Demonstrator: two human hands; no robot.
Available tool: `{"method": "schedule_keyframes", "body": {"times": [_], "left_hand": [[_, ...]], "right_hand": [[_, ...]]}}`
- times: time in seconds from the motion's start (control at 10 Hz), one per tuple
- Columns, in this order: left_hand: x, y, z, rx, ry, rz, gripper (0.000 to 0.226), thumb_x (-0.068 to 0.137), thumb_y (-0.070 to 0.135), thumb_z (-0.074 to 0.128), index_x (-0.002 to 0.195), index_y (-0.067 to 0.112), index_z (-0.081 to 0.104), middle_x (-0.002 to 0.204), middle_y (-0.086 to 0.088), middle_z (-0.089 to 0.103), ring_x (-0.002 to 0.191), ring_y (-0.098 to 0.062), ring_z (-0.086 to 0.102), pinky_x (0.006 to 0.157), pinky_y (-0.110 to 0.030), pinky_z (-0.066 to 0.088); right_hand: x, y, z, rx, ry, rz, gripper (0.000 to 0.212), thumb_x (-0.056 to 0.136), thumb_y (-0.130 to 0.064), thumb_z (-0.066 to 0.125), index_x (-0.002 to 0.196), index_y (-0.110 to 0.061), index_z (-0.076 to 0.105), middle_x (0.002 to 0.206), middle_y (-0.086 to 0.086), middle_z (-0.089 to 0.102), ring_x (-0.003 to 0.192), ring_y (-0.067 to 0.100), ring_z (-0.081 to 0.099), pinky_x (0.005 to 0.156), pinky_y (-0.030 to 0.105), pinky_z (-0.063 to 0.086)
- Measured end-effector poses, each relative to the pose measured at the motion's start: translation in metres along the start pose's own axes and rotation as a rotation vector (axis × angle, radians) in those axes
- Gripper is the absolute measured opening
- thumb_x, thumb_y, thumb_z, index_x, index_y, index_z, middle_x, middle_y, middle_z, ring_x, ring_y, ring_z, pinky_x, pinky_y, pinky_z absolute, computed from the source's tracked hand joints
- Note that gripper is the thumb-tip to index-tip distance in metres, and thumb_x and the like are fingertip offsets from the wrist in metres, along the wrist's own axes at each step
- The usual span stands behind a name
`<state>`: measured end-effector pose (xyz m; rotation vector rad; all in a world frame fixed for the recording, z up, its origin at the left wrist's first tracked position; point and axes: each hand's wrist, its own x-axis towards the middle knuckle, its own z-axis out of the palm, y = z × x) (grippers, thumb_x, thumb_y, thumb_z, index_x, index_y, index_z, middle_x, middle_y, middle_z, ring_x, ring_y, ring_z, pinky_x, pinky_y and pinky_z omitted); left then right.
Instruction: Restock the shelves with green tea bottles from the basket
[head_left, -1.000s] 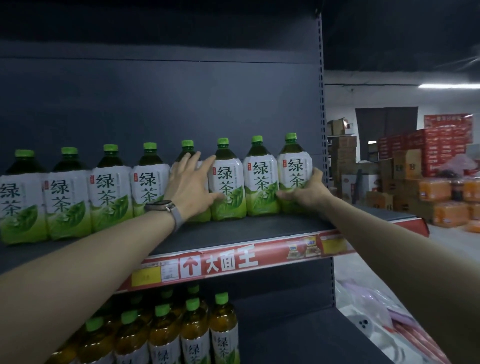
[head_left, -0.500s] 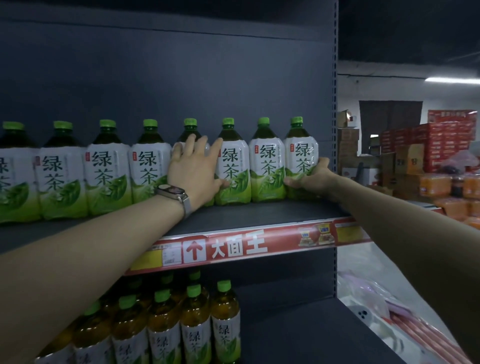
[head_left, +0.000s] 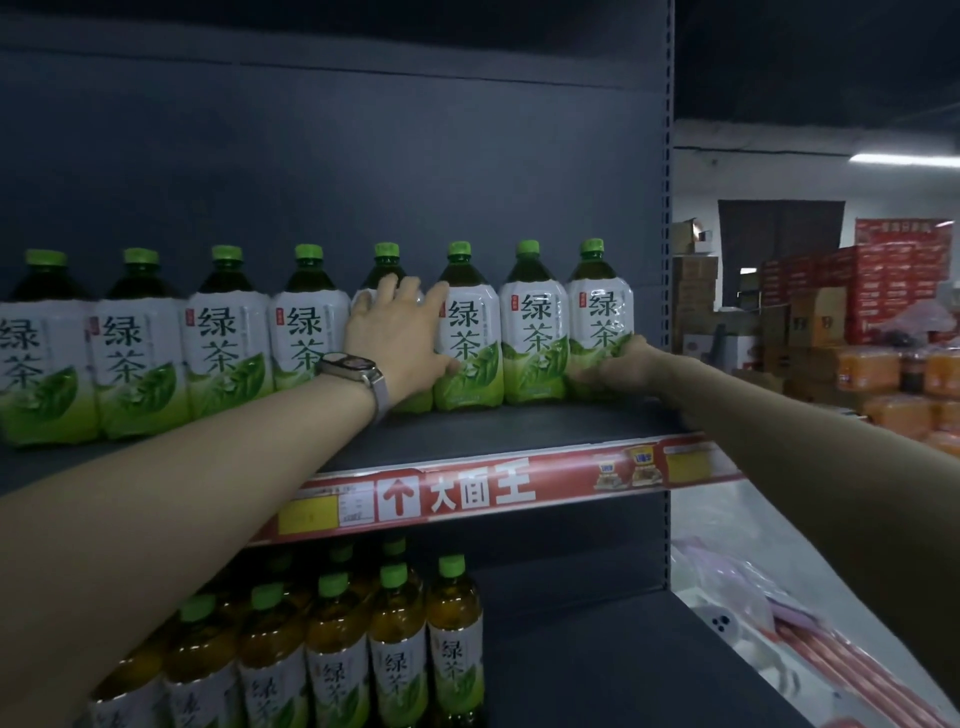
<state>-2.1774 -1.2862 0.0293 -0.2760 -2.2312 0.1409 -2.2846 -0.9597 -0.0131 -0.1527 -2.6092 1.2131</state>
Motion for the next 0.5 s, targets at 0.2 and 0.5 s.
{"method": "schedule_keyframes", "body": {"times": [0.2,0.5], "left_hand": [[-0.023,0.000,-0.031,-0.168,-0.140,-0.066,0.074,0.086,0.059,0.070,0.149,0.028,0.046,0.145,-0.005,0.052,0.137,-0.030,0.044,0.104,-0.045,0.045],[-0.087,-0.015,-0.096,-0.421,-0.317,-0.209,0.038,0.090,0.042,0.068,0.119,0.017,0.071,0.125,-0.007,0.070,0.111,-0.027,0.066,0.090,-0.037,0.055]], "right_hand": [[-0.142,-0.060,0.006,-0.154,0.140,-0.073,0.090,0.084,-0.068,0.072,0.148,-0.008,0.048,0.149,0.019,0.051,0.136,0.042,0.049,0.115,0.057,0.043],[-0.263,-0.108,0.029,-0.303,0.088,-0.253,0.078,0.102,-0.060,0.056,0.154,-0.003,0.043,0.162,0.022,0.038,0.151,0.042,0.030,0.122,0.050,0.032]]}}
